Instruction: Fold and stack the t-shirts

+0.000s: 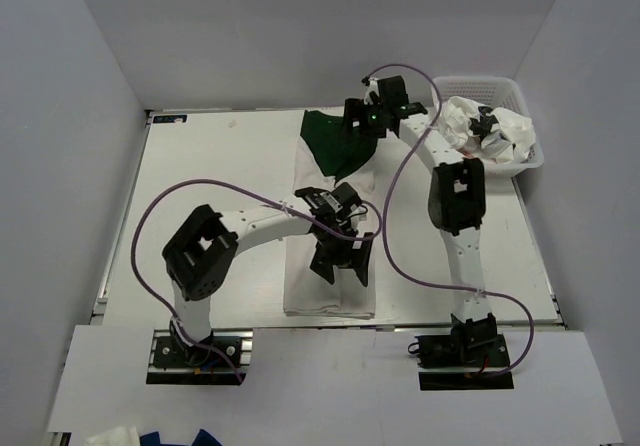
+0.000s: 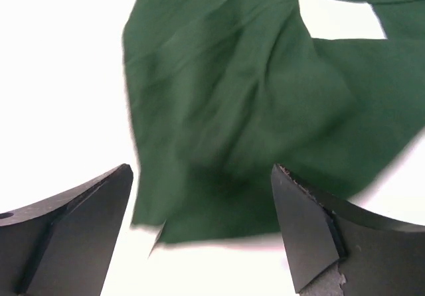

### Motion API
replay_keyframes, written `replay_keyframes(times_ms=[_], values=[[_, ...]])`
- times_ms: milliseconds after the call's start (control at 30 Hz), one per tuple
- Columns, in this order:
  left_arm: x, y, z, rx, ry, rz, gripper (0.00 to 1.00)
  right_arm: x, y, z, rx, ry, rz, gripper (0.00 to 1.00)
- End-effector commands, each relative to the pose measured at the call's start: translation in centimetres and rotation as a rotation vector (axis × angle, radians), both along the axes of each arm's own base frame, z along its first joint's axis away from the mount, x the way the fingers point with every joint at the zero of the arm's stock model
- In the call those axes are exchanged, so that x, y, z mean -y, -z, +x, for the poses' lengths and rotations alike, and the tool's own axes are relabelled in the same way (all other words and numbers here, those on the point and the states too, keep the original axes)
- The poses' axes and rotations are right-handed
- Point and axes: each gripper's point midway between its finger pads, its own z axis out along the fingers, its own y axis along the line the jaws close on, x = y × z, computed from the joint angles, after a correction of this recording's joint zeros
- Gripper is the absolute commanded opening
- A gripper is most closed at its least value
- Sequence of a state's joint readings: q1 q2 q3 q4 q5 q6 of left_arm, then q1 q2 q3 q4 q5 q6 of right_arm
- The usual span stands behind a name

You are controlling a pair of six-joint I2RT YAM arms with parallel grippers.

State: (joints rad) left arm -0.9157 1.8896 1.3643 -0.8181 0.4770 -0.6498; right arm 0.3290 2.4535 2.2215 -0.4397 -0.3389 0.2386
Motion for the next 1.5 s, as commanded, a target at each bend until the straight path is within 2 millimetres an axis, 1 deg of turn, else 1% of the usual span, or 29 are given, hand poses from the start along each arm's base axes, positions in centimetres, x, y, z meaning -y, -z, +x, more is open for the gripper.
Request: replay_keyframes(times_ms=[0,67,100,133,167,200,233,267,300,333,400,433,467,500,533,600,633,667,833,967,1033,1067,1167,1233,1267,1333,1367,1433,1467], values=[[-3.2,-3.4,0.3,0.133,-0.037,0.067,1.00,1.4,-10.8,-4.6,0.167,-0.057,-0.049,0.90],[-6.1,-2.8,-0.9,0.118,-0.090,0.168,1.00,2.8,-16.2,-7.5,0.238,-0.009,-0.022,0.90],[-7.0,-3.9,-1.4,0.136,-0.115,0.161,1.00,4.0,-9.8,-10.5,0.080,0.004,-0.074,0.90],[-8.7,-2.8,-2.4,0.109,-0.154,0.214,1.00,4.3,-12.5,-12.2,0.134,0.015,-0.039,0.90],[-10.0,-2.6,-2.3,0.105,-0.200,0.228,1.00,5.1,-11.7,-14.8,0.107,0.042,-0.012,0.90],[-10.6,-2.5,-2.5,0.105,-0.231,0.217,1.00,5.2,-8.1,-18.0,-0.009,0.035,0.010,0.90],[-11.6,-2.4,-3.3,0.109,-0.277,0.206,1.00,5.3,-10.4,-20.0,0.020,0.036,0.063,0.90],[-11.4,-2.4,-2.4,0.146,-0.321,0.165,1.00,5.7,-7.7,-22.4,-0.037,0.031,0.057,0.90],[-11.2,-2.3,-2.5,0.149,-0.336,0.130,1.00,5.5,-9.0,-24.5,-0.030,0.015,0.098,0.90],[-11.9,-1.1,-3.1,0.128,-0.350,0.125,1.00,6.6,-6.6,-27.8,-0.097,0.016,0.075,0.90],[-11.2,-0.8,-3.0,0.131,-0.351,0.046,1.00,7.1,-6.4,-31.2,-0.148,0.027,0.075,0.90],[-11.9,0.5,-3.8,0.108,-0.346,0.067,1.00,8.0,-4.3,-34.2,-0.209,0.019,0.058,0.90],[-12.0,1.2,-4.1,0.094,-0.342,0.074,1.00,8.0,-3.9,-35.5,-0.235,0.010,0.064,0.90],[-12.5,2.5,-4.6,0.055,-0.344,0.104,1.00,8.1,-2.5,-38.8,-0.314,0.002,0.095,0.90],[-12.5,3.0,-4.9,0.034,-0.338,0.113,1.00,7.7,-3.1,-39.5,-0.325,-0.010,0.123,0.90],[-12.3,4.2,-5.4,0.010,-0.328,0.094,1.00,7.6,-0.5,-43.1,-0.453,-0.030,0.131,0.90],[-12.0,4.4,-5.8,-0.012,-0.318,0.076,0.98,7.4,-0.9,-43.8,-0.451,-0.026,0.160,0.90],[-11.9,4.6,-5.8,-0.014,-0.315,0.062,0.96,7.8,0.9,-45.2,-0.507,-0.015,0.144,0.90],[-12.2,6.3,-6.1,-0.038,-0.314,0.098,0.75,7.0,2.9,-47.7,-0.588,-0.055,0.148,0.90],[-12.3,7.3,-5.7,-0.043,-0.326,0.120,0.51,6.9,4.9,-48.9,-0.635,-0.074,0.084,0.90],[-12.5,7.8,-5.4,-0.037,-0.317,0.138,0.42,6.8,5.5,-49.1,-0.646,-0.085,0.047,0.90],[-12.6,7.7,-5.2,-0.031,-0.320,0.148,0.29,6.8,5.8,-49.0,-0.637,-0.082,0.028,0.90],[-13.0,8.0,-5.3,-0.040,-0.320,0.164,0.11,6.7,6.9,-48.8,-0.661,-0.079,-0.029,0.86],[-12.8,7.9,-4.8,-0.023,-0.324,0.163,0.06,6.4,7.1,-48.3,-0.655,-0.070,-0.044,0.81],[-12.9,7.5,-4.3,-0.001,-0.332,0.175,0.00,6.4,7.4,-48.1,-0.656,-0.065,-0.057,0.69],[-12.6,6.5,-3.8,0.024,-0.328,0.159,0.00,6.2,7.3,-47.4,-0.638,-0.056,-0.069,0.52],[-12.4,5.9,-3.3,0.047,-0.324,0.151,0.00,6.0,7.1,-47.1,-0.630,-0.055,-0.070,0.34],[-12.1,4.9,-3.1,0.065,-0.326,0.124,0.00,5.6,6.8,-46.7,-0.618,-0.055,-0.068,0.17],[-11.7,4.0,-2.4,0.093,-0.324,0.108,0.00,5.5,6.7,-46.4,-0.608,-0.051,-0.063,0.00]])
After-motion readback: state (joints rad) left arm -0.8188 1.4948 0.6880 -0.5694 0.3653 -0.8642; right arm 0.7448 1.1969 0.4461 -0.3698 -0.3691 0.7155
